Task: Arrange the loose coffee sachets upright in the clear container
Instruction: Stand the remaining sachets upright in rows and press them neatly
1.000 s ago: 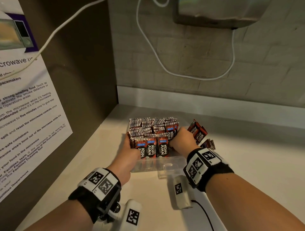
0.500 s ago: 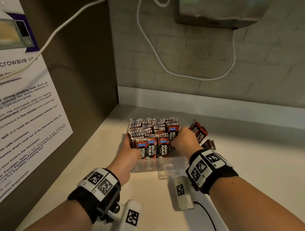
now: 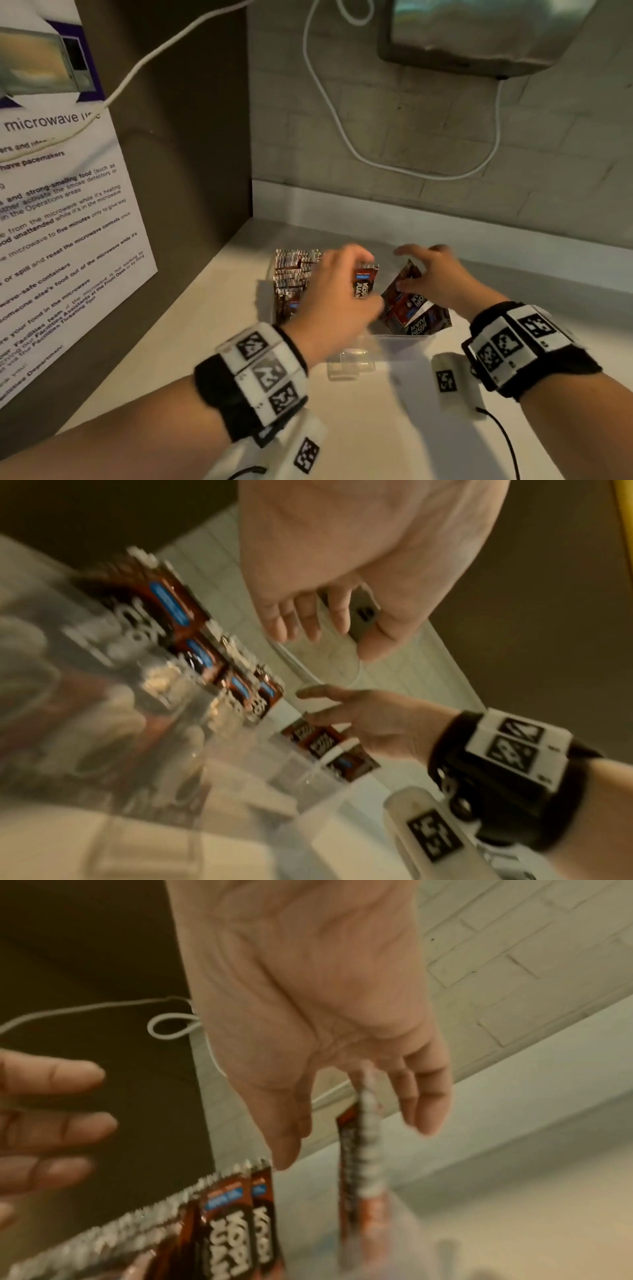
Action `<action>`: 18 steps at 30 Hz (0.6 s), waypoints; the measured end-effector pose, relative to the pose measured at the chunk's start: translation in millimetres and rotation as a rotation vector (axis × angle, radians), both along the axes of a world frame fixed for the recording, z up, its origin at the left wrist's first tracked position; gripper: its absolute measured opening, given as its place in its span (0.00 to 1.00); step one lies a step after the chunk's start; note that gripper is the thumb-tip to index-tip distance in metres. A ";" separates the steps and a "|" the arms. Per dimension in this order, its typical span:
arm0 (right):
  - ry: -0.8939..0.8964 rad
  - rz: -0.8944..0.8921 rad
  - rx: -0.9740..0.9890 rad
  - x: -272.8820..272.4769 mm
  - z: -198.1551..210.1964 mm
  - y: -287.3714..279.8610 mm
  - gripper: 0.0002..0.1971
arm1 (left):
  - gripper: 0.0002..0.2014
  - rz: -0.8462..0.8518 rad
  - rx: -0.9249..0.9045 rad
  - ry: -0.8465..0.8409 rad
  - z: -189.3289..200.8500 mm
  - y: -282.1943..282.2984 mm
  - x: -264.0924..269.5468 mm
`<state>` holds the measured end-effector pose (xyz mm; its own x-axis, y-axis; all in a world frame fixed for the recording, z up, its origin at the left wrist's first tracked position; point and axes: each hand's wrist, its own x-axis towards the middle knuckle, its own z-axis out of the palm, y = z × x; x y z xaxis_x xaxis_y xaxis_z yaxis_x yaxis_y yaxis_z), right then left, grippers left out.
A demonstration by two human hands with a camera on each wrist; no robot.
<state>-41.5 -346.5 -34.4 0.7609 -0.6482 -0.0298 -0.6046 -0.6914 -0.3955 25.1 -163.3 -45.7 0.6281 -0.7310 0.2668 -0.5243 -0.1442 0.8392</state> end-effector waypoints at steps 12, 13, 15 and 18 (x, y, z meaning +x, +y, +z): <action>0.015 0.071 -0.063 8.7 -26.6 -13.2 0.08 | 0.25 -0.245 0.467 -0.124 -30.6 -51.1 -26.5; -0.005 0.065 -0.057 8.6 -26.0 -12.5 0.08 | 0.26 -0.236 0.478 -0.130 -29.8 -55.9 -26.9; -0.035 0.060 -0.046 7.9 -25.2 -11.3 0.07 | 0.29 -0.214 0.506 -0.124 -29.4 -66.8 -28.4; -0.069 0.050 -0.049 6.7 -25.2 -12.0 0.06 | 0.35 -0.178 0.533 -0.107 -30.3 -81.3 -30.7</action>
<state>-34.9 -358.6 -59.6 0.7916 -0.6086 0.0545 -0.5411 -0.7397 -0.4002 -5.6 -244.6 -75.9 0.4730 -0.8739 -0.1118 -0.6575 -0.4347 0.6154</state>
